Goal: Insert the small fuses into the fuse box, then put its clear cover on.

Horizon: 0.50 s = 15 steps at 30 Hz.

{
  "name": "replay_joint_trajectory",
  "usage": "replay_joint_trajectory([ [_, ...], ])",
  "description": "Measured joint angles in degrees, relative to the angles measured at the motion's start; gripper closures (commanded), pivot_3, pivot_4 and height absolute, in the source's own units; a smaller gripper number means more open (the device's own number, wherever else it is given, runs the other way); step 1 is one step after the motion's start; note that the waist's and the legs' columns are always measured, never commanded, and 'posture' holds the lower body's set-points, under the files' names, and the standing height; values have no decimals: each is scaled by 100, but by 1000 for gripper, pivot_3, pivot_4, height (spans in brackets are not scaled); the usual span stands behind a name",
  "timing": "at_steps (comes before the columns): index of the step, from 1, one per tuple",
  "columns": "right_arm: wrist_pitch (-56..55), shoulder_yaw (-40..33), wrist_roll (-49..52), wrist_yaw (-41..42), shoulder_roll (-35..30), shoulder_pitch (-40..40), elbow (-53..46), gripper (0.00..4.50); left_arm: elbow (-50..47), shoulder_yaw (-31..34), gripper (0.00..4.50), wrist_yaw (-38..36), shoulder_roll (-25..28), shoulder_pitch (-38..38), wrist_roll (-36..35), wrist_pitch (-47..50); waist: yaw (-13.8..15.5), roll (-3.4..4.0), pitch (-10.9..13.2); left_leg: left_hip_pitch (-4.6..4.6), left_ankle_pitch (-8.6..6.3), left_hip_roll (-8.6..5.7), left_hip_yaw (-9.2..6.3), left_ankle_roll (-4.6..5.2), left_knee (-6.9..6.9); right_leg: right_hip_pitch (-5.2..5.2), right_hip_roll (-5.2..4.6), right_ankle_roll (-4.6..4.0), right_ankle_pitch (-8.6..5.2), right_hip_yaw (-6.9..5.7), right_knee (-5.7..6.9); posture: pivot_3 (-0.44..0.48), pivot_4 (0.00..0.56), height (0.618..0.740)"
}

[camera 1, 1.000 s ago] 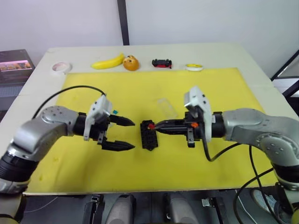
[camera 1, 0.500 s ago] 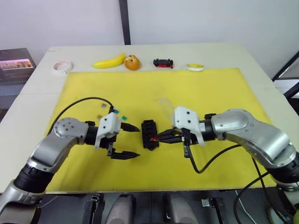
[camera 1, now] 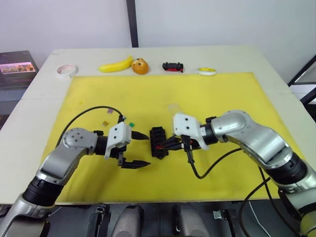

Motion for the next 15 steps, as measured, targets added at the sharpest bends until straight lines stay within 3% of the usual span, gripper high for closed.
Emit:
replay_joint_trajectory([
  [15,-151,11,-477,288,129,0,109,4500,212,-3,79,3,-206,-117,273,-193,-7,0,0,0,0,-1,0,0,7,-1,2,0,0,-1,10,0,150,740],
])
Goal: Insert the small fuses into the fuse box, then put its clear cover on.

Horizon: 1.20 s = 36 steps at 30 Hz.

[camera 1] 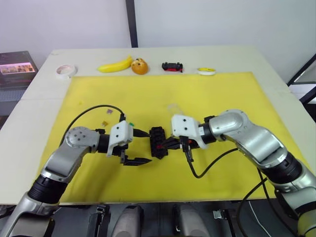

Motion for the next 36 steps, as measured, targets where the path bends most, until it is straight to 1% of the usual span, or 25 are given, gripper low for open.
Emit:
replay_joint_trajectory([
  [12,108,0,-15,34,61,30,-2,4500,-48,-24,79,4,-18,5,31,27,0,0,0,0,-2,0,0,3,11,1,0,0,0,0,6,0,150,740],
  [20,106,0,-122,70,62,31,-2,4500,-123,-104,79,10,-49,-122,29,136,-4,0,0,-1,-8,-1,1,12,34,6,2,1,0,0,12,0,150,740],
  [36,14,63,-380,162,132,80,80,4500,-134,-111,79,10,-90,-134,30,219,-3,0,0,-2,-10,-1,1,16,43,10,1,1,1,0,14,0,150,740],
])
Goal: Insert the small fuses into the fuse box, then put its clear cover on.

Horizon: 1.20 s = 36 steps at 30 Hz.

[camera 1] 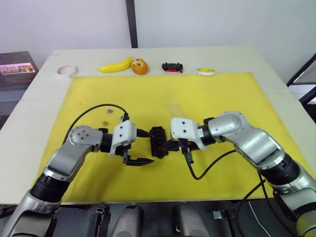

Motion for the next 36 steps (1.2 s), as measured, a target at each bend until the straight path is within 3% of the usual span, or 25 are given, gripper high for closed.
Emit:
replay_joint_trajectory([
  [26,-241,143,-353,111,93,-21,143,4500,112,-16,79,-3,-80,152,70,-341,-8,1,-1,0,0,0,0,0,5,1,0,0,0,0,3,0,150,740],
  [30,-234,139,-386,134,104,-24,143,3181,124,-18,0,2,-111,151,76,-342,-5,1,-1,0,0,0,0,-1,6,1,0,0,0,0,3,0,150,740],
  [34,30,-148,-80,127,173,-25,41,1202,170,-19,0,2,-130,144,89,-342,-6,1,-1,0,1,0,0,-2,6,1,0,0,0,0,4,0,150,740],
  [36,97,-365,68,108,219,-38,6,1202,196,-19,0,1,-132,136,95,-342,-4,1,-1,0,0,0,0,-1,6,1,0,0,0,0,4,0,150,740],
])
